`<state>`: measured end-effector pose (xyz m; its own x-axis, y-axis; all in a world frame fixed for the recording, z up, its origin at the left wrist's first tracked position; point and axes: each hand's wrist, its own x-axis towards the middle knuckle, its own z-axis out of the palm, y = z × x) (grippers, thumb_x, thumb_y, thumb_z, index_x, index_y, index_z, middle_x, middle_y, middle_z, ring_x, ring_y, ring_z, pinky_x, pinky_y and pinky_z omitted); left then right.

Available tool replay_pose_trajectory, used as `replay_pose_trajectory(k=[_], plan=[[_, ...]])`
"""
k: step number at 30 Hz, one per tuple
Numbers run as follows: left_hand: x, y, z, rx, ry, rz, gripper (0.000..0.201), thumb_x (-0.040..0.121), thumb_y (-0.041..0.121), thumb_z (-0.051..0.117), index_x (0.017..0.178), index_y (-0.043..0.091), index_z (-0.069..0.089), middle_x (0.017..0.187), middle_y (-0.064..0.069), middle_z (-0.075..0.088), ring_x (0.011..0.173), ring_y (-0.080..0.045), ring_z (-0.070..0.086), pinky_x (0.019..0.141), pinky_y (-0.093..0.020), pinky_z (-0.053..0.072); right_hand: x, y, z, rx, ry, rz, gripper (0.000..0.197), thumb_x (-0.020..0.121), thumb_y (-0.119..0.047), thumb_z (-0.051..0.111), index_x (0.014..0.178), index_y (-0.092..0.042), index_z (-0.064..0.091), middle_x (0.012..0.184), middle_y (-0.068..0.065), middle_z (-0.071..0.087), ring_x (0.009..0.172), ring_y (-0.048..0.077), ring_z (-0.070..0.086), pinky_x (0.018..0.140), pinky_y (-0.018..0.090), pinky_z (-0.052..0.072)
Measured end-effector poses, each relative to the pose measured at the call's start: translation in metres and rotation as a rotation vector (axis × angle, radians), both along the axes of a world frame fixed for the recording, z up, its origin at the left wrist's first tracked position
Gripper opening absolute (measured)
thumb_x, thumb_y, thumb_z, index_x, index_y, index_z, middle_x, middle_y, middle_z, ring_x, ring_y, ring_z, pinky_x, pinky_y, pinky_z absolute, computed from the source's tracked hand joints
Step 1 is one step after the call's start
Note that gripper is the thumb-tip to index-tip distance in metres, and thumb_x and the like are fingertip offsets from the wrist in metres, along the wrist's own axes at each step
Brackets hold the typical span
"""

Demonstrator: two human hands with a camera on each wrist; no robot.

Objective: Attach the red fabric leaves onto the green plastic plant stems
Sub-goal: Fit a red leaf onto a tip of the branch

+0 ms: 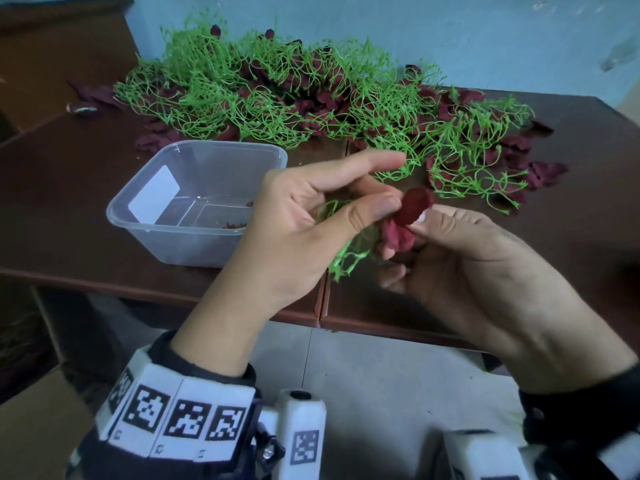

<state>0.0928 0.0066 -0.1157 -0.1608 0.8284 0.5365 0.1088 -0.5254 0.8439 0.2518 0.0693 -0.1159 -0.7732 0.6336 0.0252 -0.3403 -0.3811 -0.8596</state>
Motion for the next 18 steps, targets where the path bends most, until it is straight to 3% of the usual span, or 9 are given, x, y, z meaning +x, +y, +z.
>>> replay_pose_trajectory(k=[4,7,9,15,18], plan=[[-0.001,0.0,-0.001,0.01,-0.057,-0.058,0.032,0.085,0.006,0.067,0.116,0.016,0.066,0.083,0.014,0.071,0.081,0.001,0.067,0.075,-0.014,0.053,-0.005,-0.001,-0.004,-0.095,0.109,0.042,0.031,0.074,-0.021,0.074,0.096,0.0,0.067,0.076,0.005,0.064,0.067,0.011,0.055,0.059,0.023,0.041],[-0.004,0.0,-0.002,-0.011,-0.078,-0.095,0.023,0.084,0.008,0.068,0.106,0.013,0.069,0.087,0.012,0.073,0.085,-0.001,0.068,0.076,-0.015,0.053,-0.005,-0.002,-0.002,-0.039,0.088,0.034,0.014,0.072,-0.023,0.074,0.073,-0.01,0.073,0.072,0.002,0.066,0.066,0.009,0.056,0.059,0.023,0.039],[-0.006,-0.001,-0.004,-0.015,-0.095,-0.108,0.02,0.084,0.013,0.069,0.104,0.014,0.072,0.09,0.011,0.074,0.087,-0.003,0.069,0.078,-0.017,0.053,-0.008,-0.006,0.001,-0.011,0.065,0.029,0.013,0.072,-0.023,0.071,0.066,-0.012,0.072,0.068,0.001,0.064,0.065,0.01,0.053,0.057,0.023,0.035],[-0.007,0.001,-0.008,-0.009,-0.172,-0.139,0.018,0.084,0.017,0.071,0.098,0.023,0.08,0.092,0.006,0.076,0.083,-0.01,0.072,0.074,-0.025,0.06,-0.014,-0.011,0.002,-0.011,0.039,-0.029,0.017,0.075,-0.022,0.064,0.06,-0.014,0.07,0.065,0.002,0.061,0.063,0.012,0.046,0.057,0.027,0.027],[-0.008,0.002,-0.009,-0.015,-0.22,-0.145,0.017,0.083,0.017,0.072,0.095,0.025,0.081,0.09,0.006,0.076,0.08,-0.01,0.073,0.07,-0.023,0.059,-0.015,-0.011,0.002,-0.04,0.047,-0.03,0.016,0.074,-0.022,0.068,0.062,-0.012,0.068,0.065,0.002,0.06,0.062,0.012,0.046,0.056,0.027,0.027]])
